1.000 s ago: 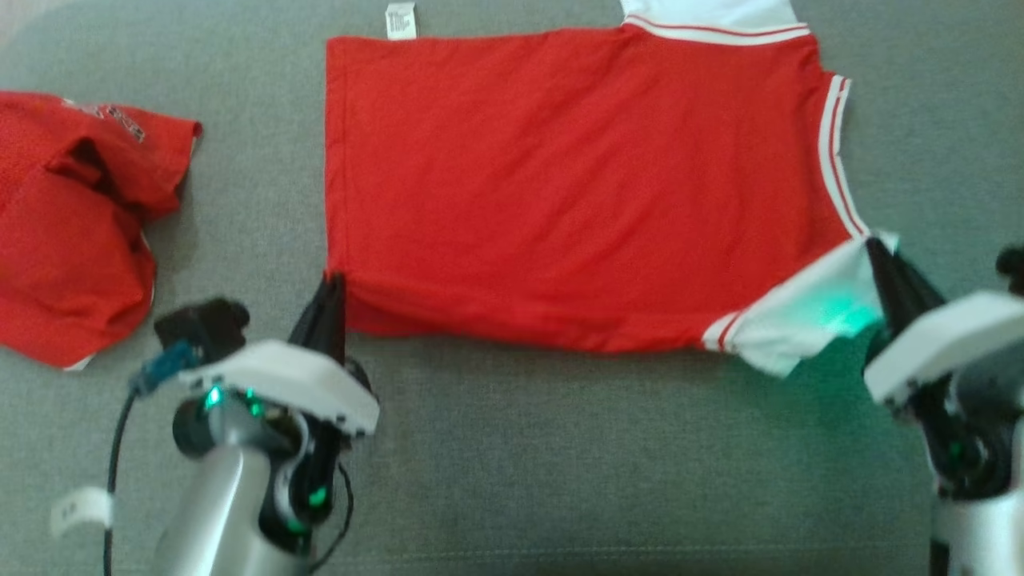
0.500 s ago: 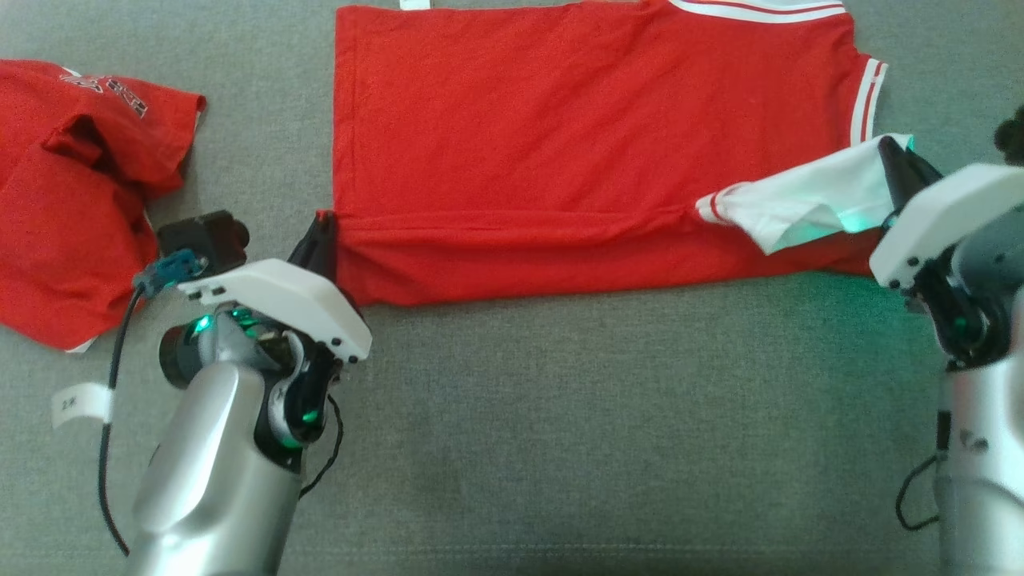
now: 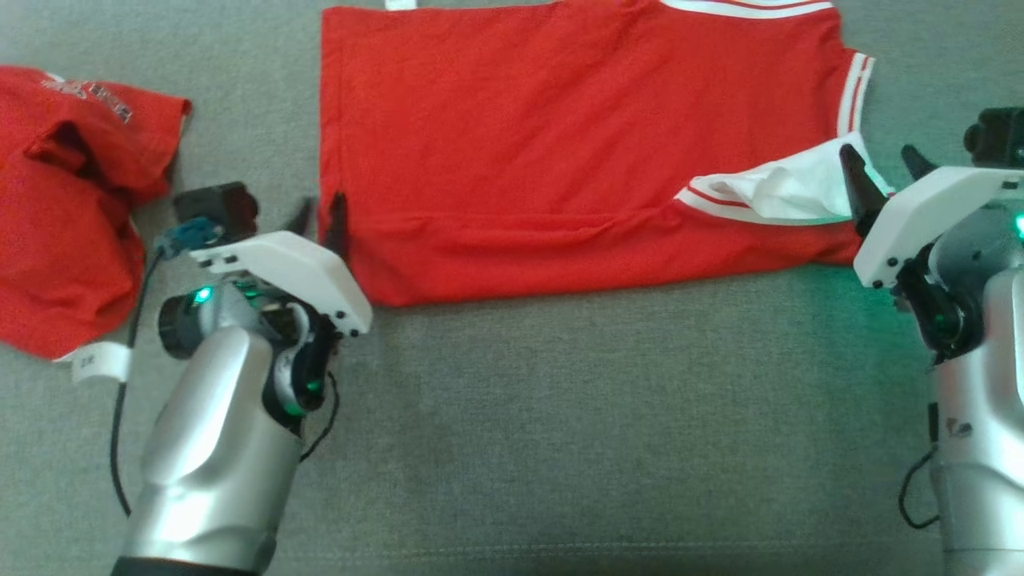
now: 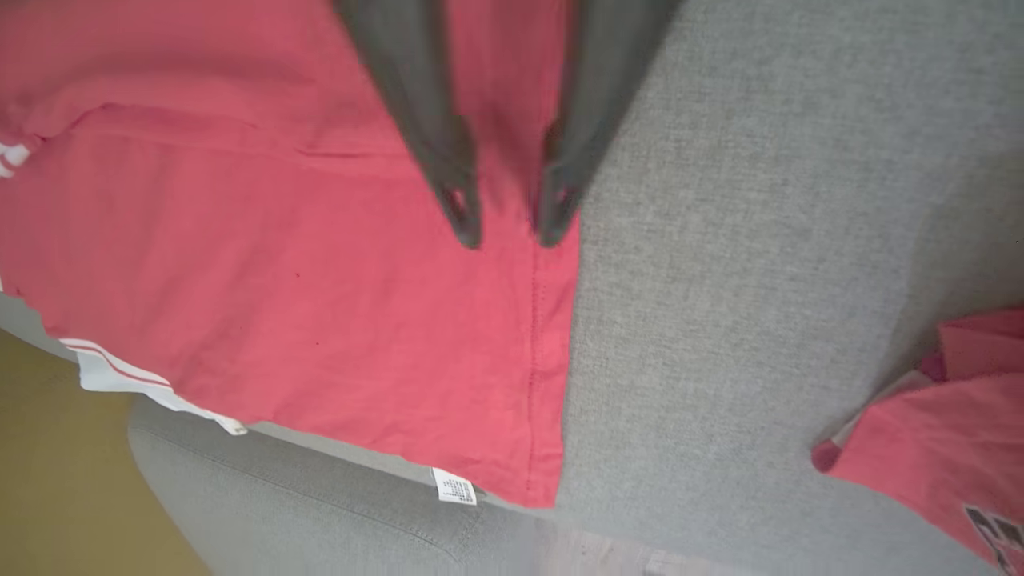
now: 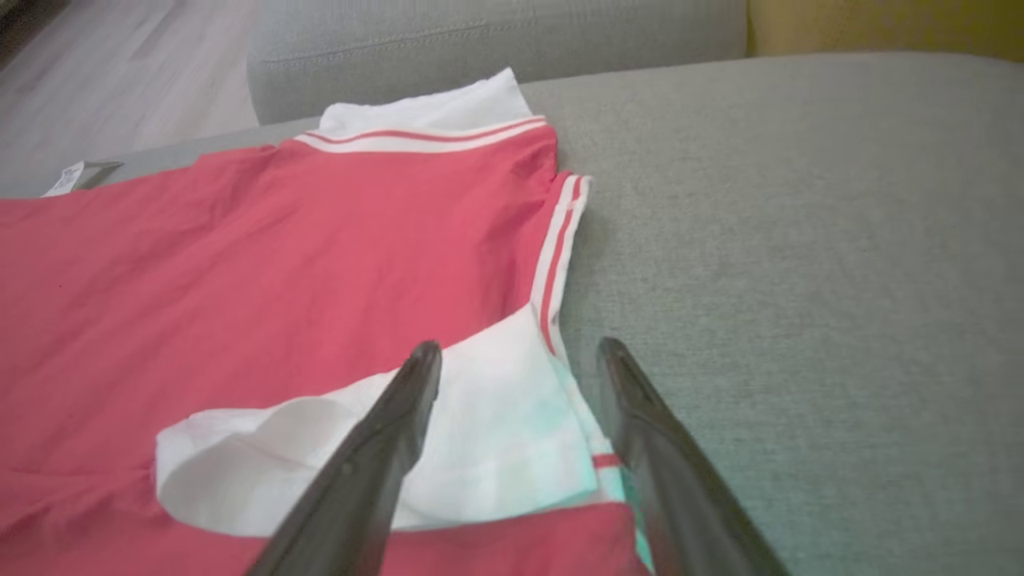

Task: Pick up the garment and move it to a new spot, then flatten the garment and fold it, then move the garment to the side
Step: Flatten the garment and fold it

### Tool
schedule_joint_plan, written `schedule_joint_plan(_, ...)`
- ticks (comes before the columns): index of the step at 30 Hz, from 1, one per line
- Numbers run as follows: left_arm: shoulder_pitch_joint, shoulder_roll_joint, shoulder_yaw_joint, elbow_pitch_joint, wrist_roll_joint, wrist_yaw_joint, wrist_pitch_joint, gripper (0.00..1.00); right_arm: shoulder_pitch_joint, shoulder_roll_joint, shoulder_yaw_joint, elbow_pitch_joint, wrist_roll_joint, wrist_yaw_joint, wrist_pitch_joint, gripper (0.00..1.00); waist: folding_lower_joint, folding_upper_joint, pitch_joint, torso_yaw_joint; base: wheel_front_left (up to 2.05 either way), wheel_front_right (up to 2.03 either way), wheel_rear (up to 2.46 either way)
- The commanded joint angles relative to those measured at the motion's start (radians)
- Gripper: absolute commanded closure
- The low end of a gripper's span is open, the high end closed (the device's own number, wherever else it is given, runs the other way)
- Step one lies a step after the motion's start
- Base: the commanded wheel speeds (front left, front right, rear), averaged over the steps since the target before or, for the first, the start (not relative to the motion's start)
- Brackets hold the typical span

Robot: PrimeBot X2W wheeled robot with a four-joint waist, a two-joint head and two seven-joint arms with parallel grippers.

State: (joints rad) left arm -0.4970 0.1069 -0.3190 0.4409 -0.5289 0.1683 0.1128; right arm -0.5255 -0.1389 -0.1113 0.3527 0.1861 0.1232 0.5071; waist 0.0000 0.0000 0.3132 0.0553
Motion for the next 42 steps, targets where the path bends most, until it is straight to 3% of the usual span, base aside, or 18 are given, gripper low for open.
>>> schedule_joint_plan(1,-0.026,0.034,0.041,-0.028,0.006,0.007,-0.013,0.00,-0.022,-0.023,0.034,-0.058,-0.001,0.008,-0.020,0.00,0.0000,0.0000,-0.007,-0.009,0.00,0.00,0.00)
schedule_joint_plan(4,0.008,0.052,0.045,-0.048,0.010,0.018,-0.020,0.00,0.023,-0.082,0.096,-0.115,-0.015,0.008,-0.024,0.00,0.0000,0.0000,-0.013,-0.022,0.00,0.00,0.00)
schedule_joint_plan(9,0.095,0.088,0.047,-0.147,0.013,0.043,0.007,0.00,0.131,-0.179,0.204,-0.220,0.030,0.008,0.070,0.00,0.0000,0.0000,-0.009,-0.038,0.00,0.00,0.00)
schedule_joint_plan(14,0.157,0.119,0.030,-0.247,0.019,0.057,0.068,0.00,0.185,-0.231,0.224,-0.284,0.063,0.008,0.147,0.00,0.0000,0.0000,0.020,-0.041,0.00,0.00,0.00)
schedule_joint_plan(22,0.184,0.158,0.018,-0.329,0.025,0.075,0.140,0.00,0.175,-0.205,0.189,-0.304,0.082,0.008,0.191,0.00,0.0000,0.0000,0.058,-0.031,0.00,0.00,0.00)
schedule_joint_plan(32,0.165,0.179,-0.011,-0.332,0.021,0.055,0.200,0.00,0.151,-0.214,0.179,-0.265,0.062,0.008,0.245,0.00,0.0000,0.0000,0.075,-0.026,0.00,0.00,0.00)
schedule_joint_plan(42,0.164,0.205,-0.040,-0.356,-0.022,0.015,0.310,0.00,0.112,-0.222,0.219,-0.199,0.140,0.008,0.346,0.00,0.0000,0.0000,0.083,-0.026,0.00,0.00,0.00)
